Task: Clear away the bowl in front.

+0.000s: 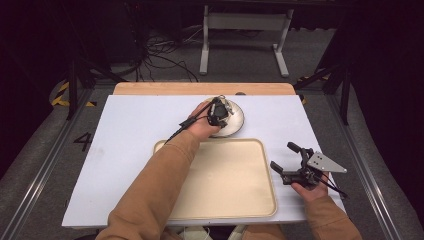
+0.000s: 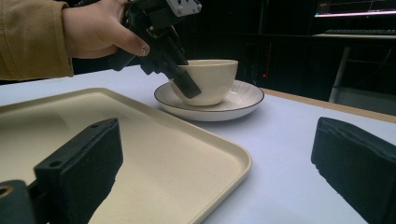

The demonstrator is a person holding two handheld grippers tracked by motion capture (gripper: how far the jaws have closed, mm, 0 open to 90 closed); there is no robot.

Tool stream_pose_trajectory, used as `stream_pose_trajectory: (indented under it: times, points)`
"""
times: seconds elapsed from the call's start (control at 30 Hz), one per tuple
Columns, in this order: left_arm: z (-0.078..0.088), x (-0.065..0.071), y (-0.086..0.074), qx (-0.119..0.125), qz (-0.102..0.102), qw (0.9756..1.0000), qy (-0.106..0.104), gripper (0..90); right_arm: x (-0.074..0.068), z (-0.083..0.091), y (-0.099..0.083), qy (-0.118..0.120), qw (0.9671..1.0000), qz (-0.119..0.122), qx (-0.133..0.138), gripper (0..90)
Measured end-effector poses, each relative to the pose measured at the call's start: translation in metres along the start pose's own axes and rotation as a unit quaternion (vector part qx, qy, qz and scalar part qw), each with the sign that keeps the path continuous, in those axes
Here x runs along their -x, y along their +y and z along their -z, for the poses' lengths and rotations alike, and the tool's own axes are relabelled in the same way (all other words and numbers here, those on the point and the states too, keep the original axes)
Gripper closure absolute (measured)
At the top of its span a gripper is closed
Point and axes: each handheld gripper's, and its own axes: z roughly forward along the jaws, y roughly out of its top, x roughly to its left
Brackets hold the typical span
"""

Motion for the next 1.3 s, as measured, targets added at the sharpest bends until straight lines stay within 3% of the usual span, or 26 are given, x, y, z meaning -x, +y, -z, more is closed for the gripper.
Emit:
stream_pose_trajectory:
  times: [0.33, 0.67, 1.0, 1.3]
  points:
    - [0.013, -0.005, -0.002, -0.013, 0.004, 0.9999, -0.005, 83.1, 0.0, 0.0, 0.0, 0.0, 1.0, -0.001, 0.0, 2.9]
    - [0.037, -0.003, -0.001, -0.003, 0.003, 1.0, -0.006, 83.1, 0.0, 0.0, 0.0, 0.0, 1.0, 0.0, 0.0, 2.9]
    - [0.066, 0.007, 0.004, -0.009, -0.022, 0.9997, -0.004, 83.1, 0.0, 0.0, 0.0, 0.0, 1.0, 0.0, 0.0, 2.9]
    - [0.087, 0.024, 0.006, -0.006, -0.043, 0.9988, -0.023, 83.1, 0.0, 0.0, 0.0, 0.0, 1.0, 0.0, 0.0, 2.9]
